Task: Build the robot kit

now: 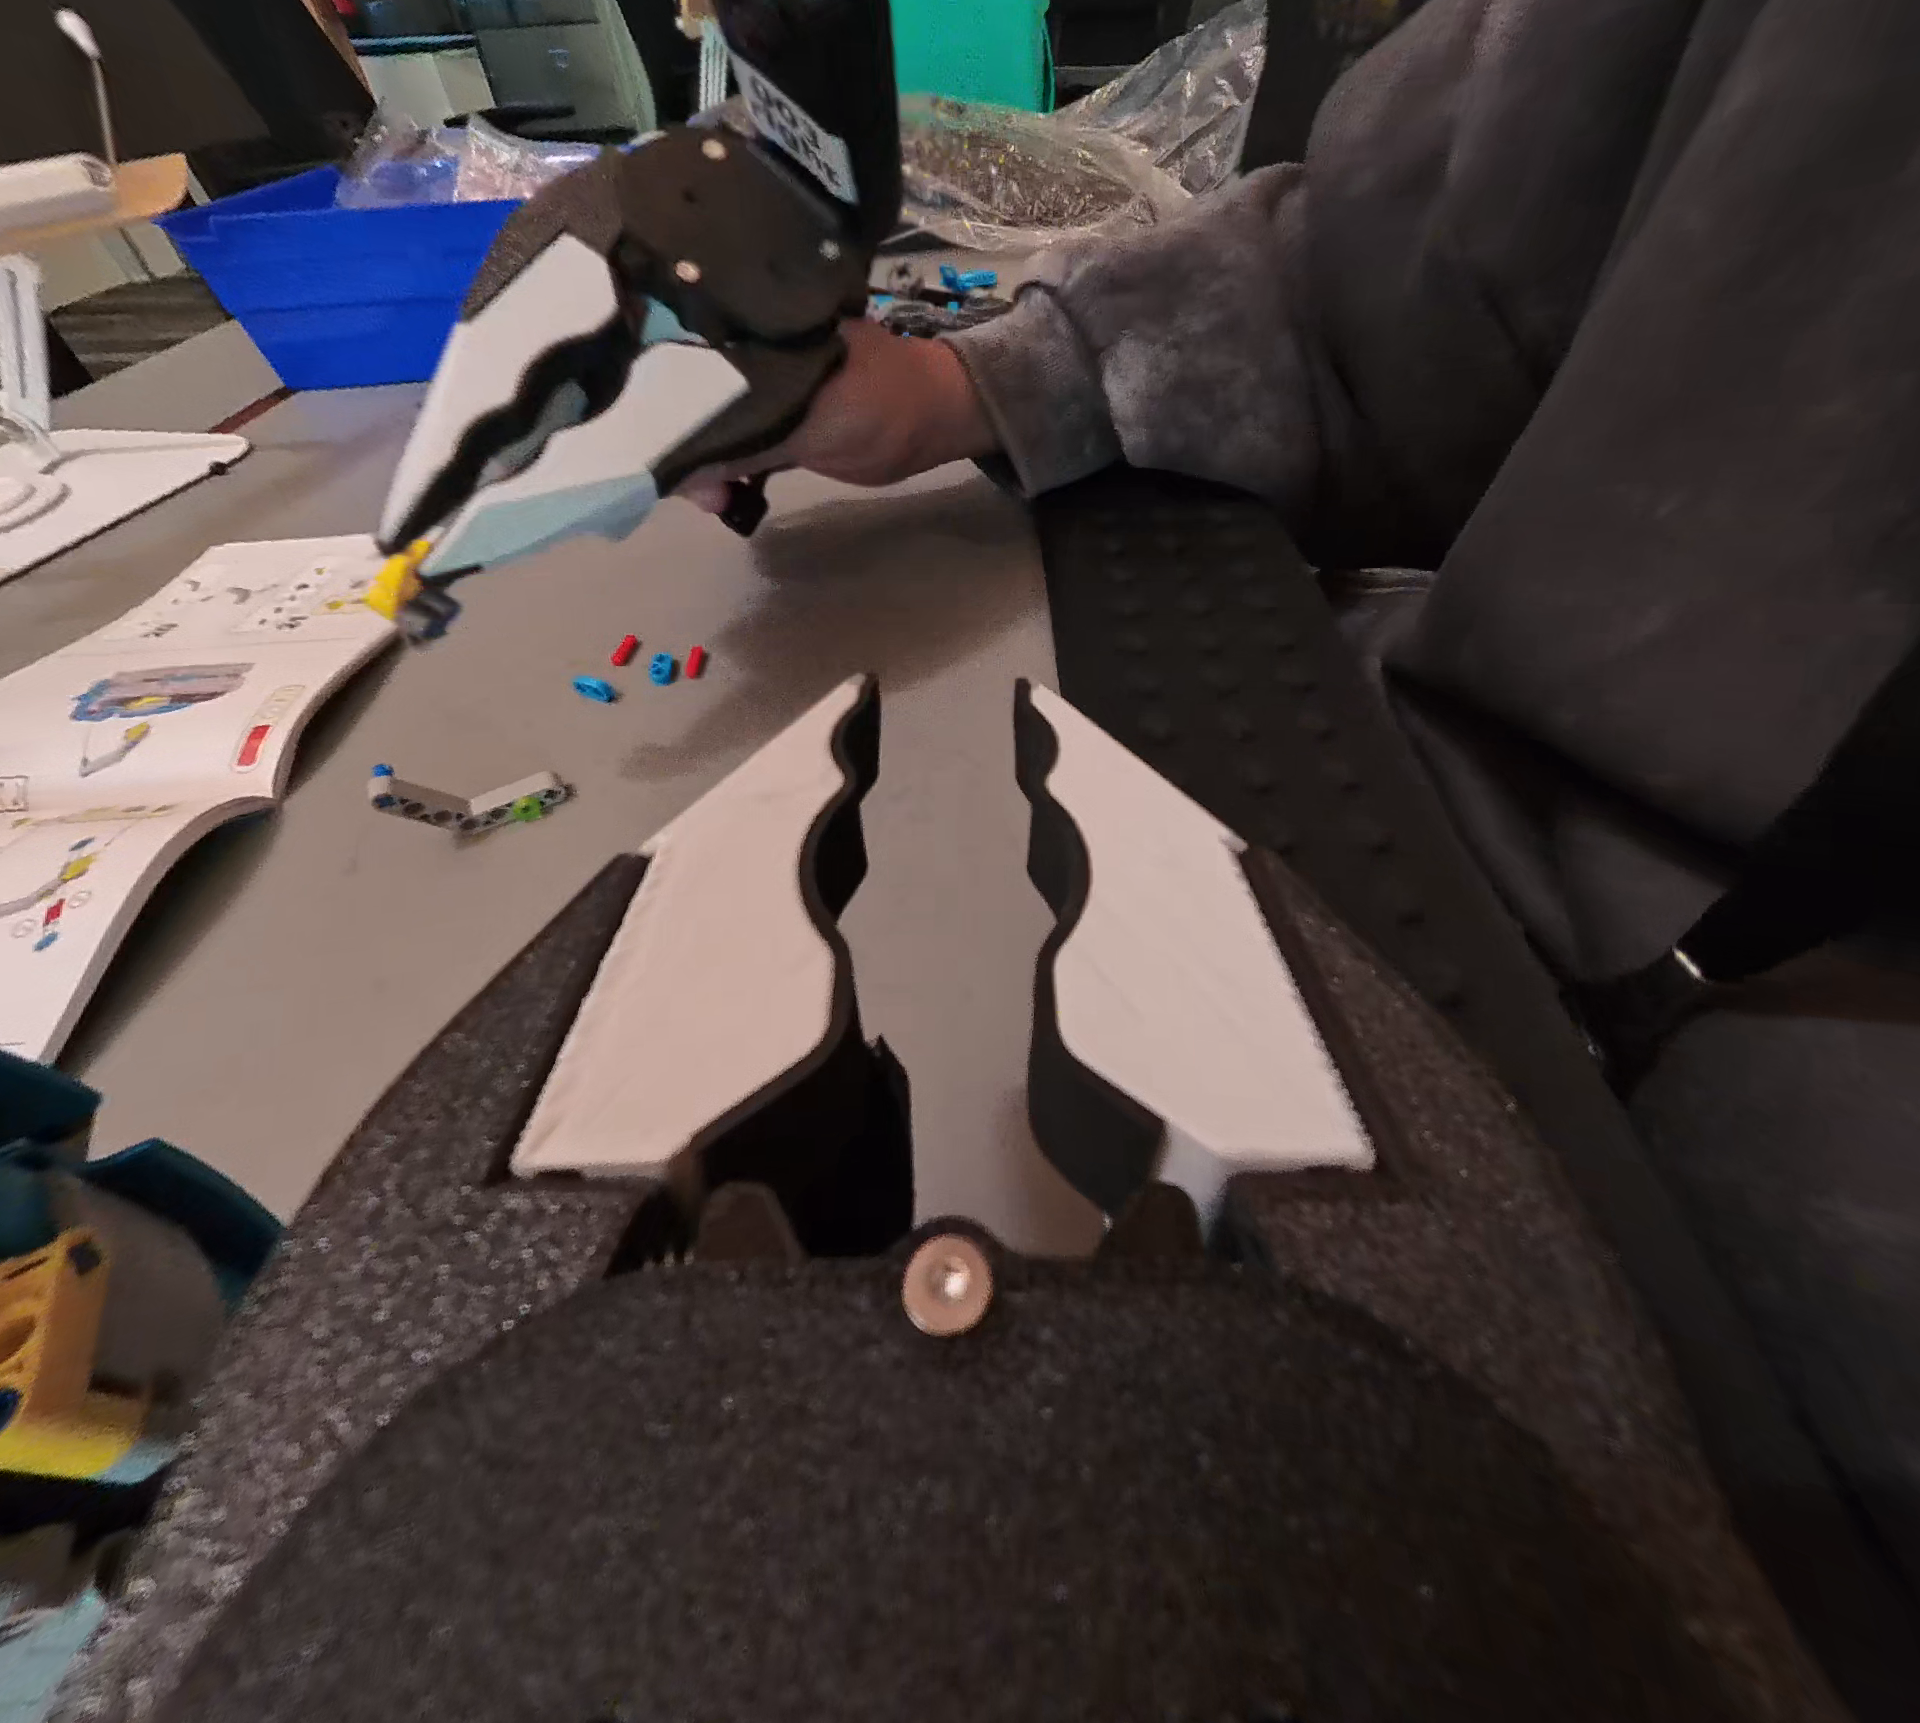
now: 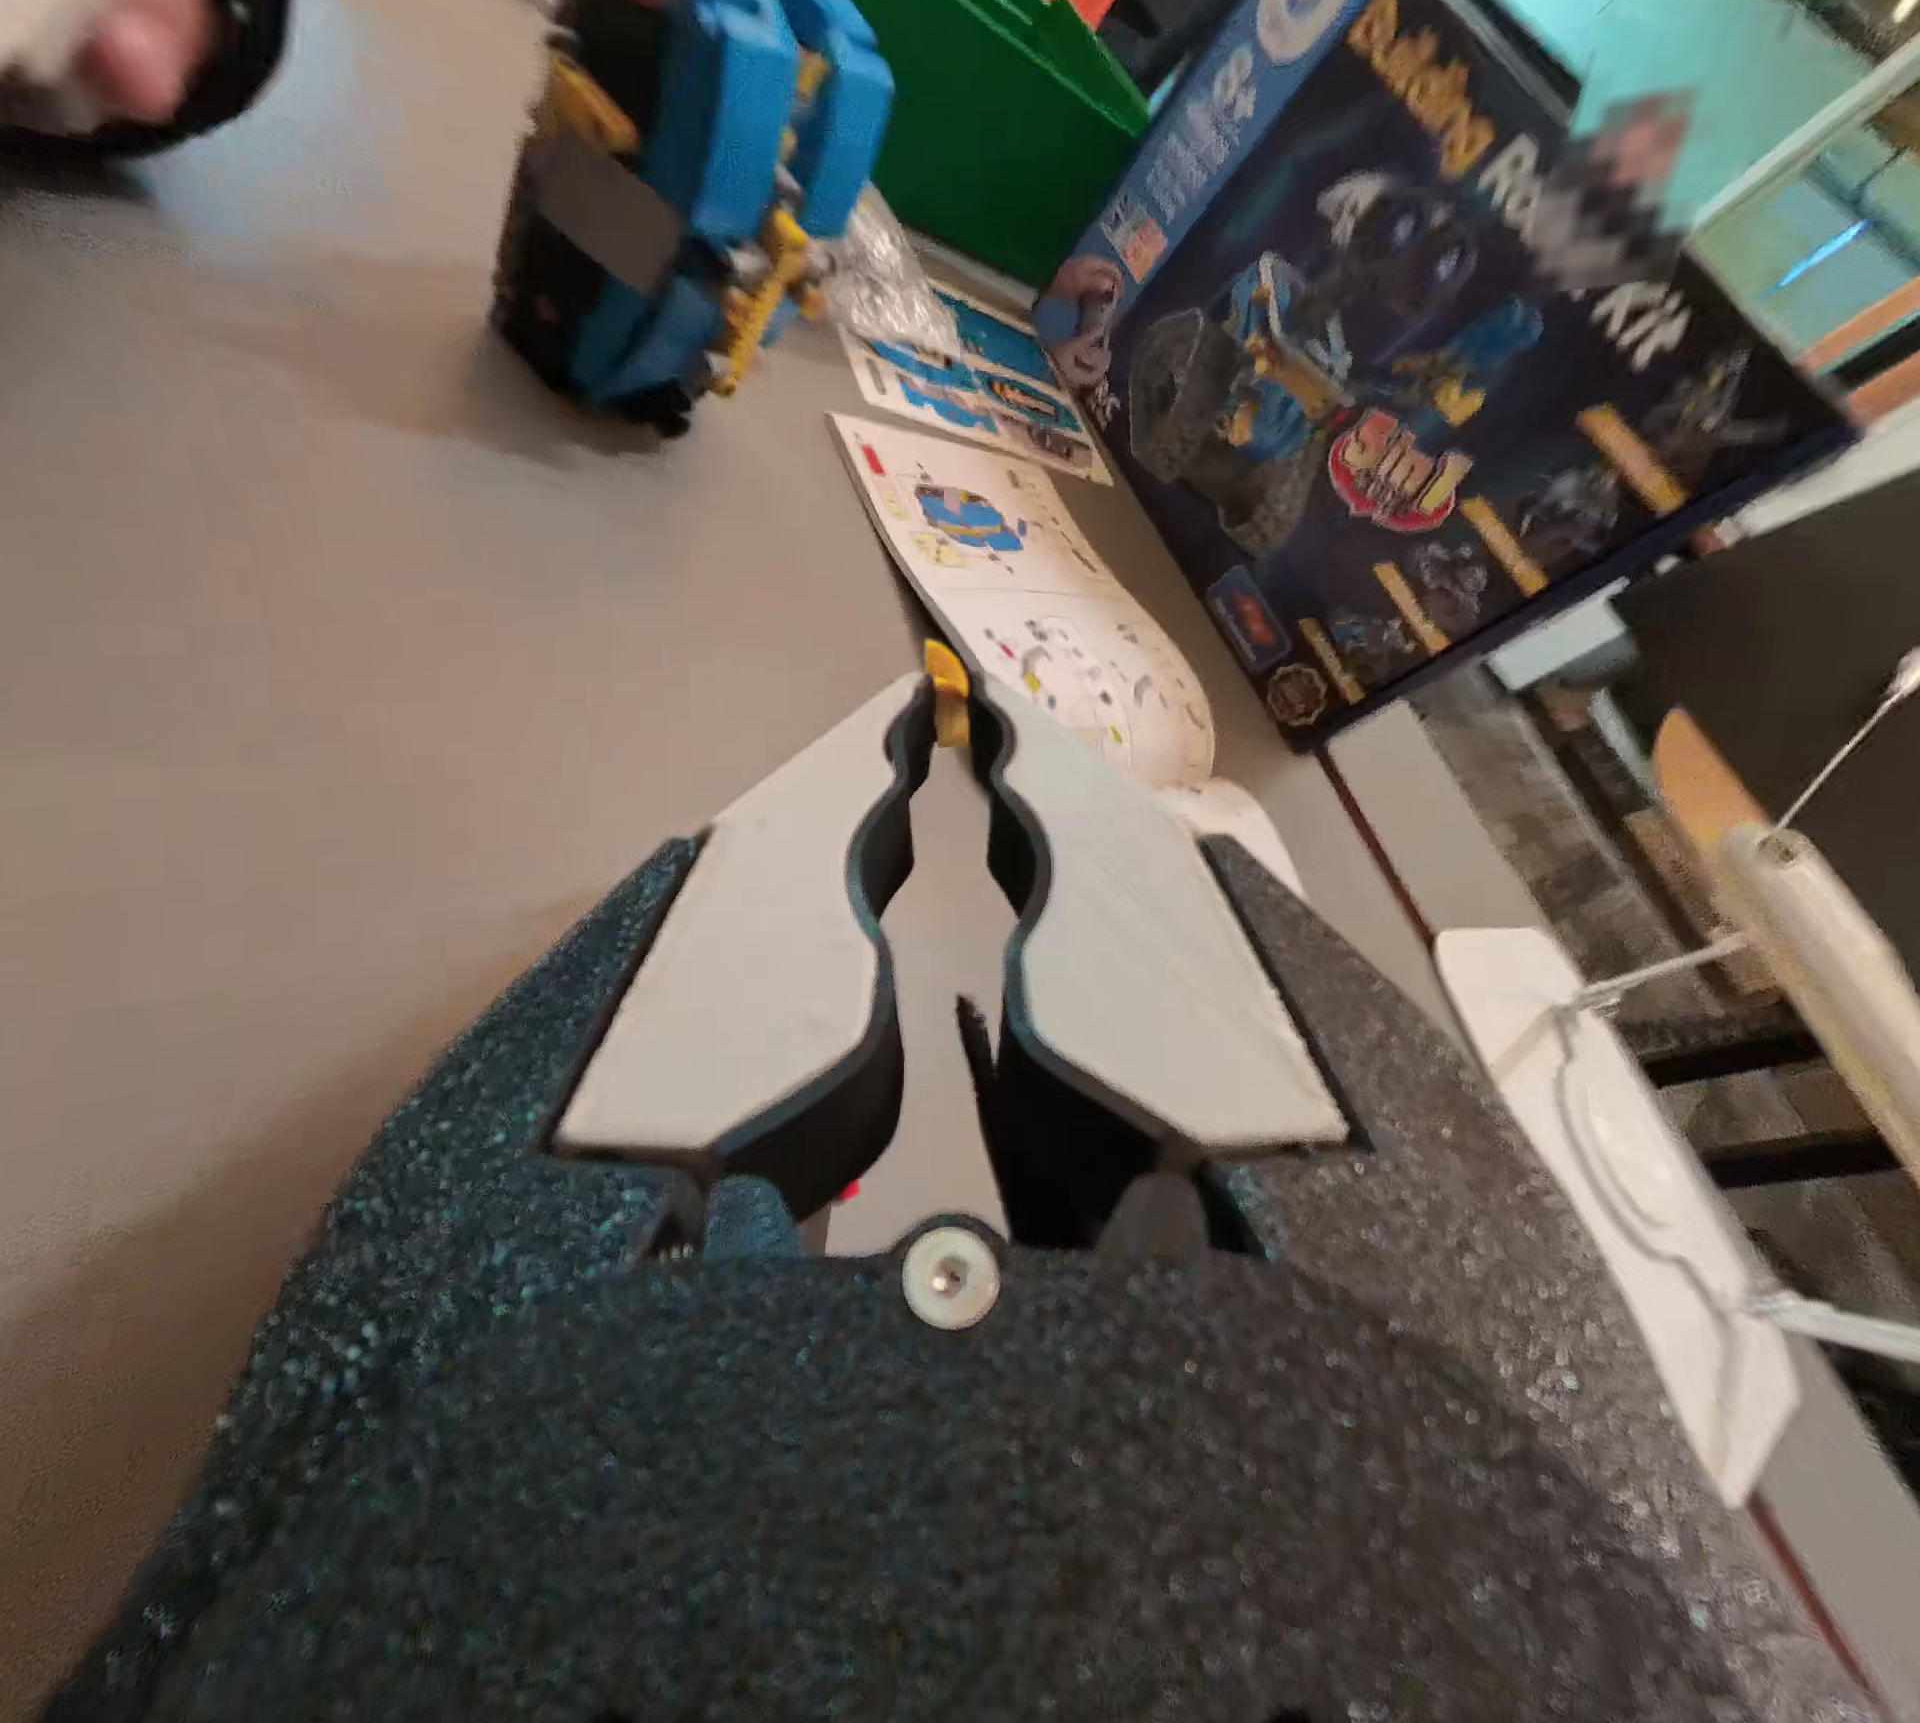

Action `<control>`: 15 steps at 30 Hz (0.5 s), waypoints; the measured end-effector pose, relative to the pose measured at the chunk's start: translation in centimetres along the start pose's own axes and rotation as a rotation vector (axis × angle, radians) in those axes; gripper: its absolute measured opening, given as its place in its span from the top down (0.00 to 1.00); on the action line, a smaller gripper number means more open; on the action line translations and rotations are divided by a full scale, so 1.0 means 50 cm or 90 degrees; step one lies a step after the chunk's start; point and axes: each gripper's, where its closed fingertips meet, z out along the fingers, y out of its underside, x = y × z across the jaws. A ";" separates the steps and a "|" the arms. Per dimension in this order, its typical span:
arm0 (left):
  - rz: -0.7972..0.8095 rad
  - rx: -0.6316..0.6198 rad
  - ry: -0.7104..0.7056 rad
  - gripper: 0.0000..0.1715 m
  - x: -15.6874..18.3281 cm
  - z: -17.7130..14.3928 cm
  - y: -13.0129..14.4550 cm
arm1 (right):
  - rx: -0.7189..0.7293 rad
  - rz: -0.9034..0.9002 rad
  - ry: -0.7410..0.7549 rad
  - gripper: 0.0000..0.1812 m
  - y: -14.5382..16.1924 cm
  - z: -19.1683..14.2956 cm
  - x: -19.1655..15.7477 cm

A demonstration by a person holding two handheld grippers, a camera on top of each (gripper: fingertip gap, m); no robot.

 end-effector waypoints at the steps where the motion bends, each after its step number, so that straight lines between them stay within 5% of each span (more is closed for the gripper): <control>1: -0.011 -0.002 0.005 0.85 -0.002 0.000 0.001 | -0.002 0.020 -0.003 0.97 0.004 0.003 0.009; 11: -0.109 0.010 0.052 0.85 -0.016 -0.004 0.000 | 0.013 -0.062 0.030 0.97 0.018 0.008 -0.015; 15: -0.134 0.016 0.051 0.85 -0.025 -0.006 -0.001 | 0.034 0.005 0.023 0.97 0.004 0.007 -0.005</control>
